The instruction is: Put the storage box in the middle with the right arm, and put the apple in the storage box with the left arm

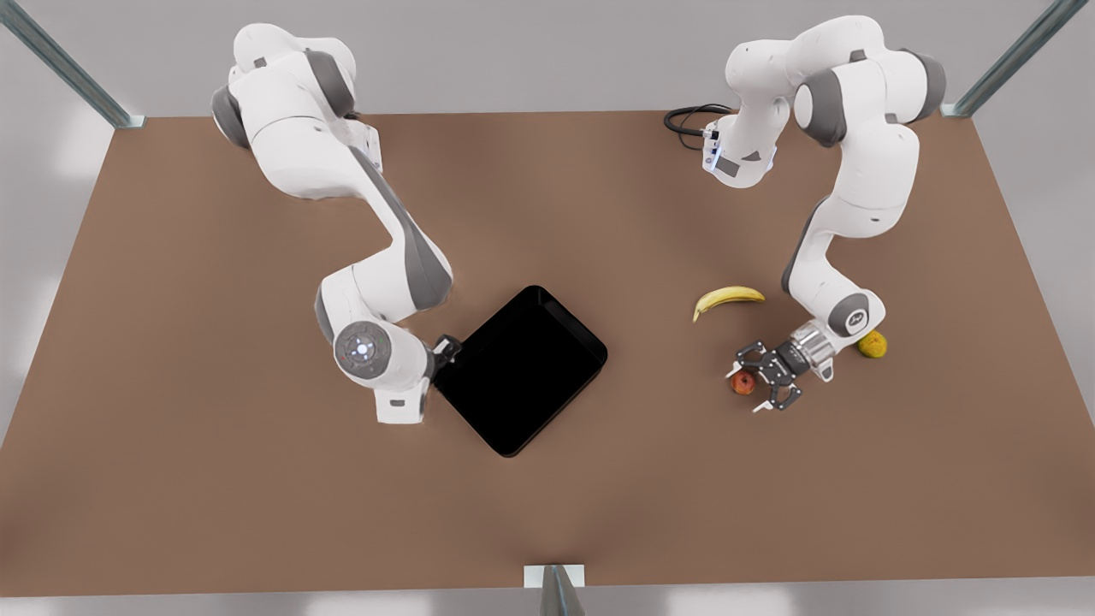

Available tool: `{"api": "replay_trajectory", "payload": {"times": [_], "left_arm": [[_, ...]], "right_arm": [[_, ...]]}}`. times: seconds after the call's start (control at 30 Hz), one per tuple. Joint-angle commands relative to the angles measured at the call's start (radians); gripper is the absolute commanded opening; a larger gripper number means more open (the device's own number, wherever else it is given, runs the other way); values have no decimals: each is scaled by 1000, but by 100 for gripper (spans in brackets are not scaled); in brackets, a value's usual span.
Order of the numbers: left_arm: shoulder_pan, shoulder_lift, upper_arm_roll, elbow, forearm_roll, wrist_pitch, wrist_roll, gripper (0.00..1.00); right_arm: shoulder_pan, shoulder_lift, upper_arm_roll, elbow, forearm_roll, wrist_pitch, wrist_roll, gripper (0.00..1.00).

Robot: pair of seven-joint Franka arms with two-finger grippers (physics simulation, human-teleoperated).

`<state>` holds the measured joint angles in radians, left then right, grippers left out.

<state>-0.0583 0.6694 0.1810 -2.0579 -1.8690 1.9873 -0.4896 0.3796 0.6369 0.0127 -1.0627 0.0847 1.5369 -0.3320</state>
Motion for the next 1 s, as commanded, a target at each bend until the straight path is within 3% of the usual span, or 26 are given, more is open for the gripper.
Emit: {"api": "replay_trajectory", "payload": {"times": [0.0, 0.23, 0.37, 0.53, 0.83, 0.87, 0.97], "left_arm": [[0, -5, 0, -2, 11, 4, 0, 100], [-8, 24, 0, -5, 37, 19, 57, 100], [-8, 29, 0, -5, 37, 21, 68, 100], [-8, 27, -2, -5, 31, 19, 57, 76], [0, 49, -2, 7, 21, 16, 57, 75], [0, 49, -2, 7, 21, 15, 56, 70], [0, 49, -3, 7, 13, 13, 56, 70]], "right_arm": [[-2, -29, -14, -2, 0, -38, -5, 100], [-188, -574, -54, -241, -206, -256, 11, 100], [-208, -519, -83, -246, -215, -287, 10, 100], [-206, -514, -85, -246, -217, -288, 16, 100], [-214, -526, -74, -255, -217, -313, 16, 100], [-215, -526, -74, -255, -217, -313, 16, 100], [-217, -531, -74, -257, -217, -311, 16, 100]]}}
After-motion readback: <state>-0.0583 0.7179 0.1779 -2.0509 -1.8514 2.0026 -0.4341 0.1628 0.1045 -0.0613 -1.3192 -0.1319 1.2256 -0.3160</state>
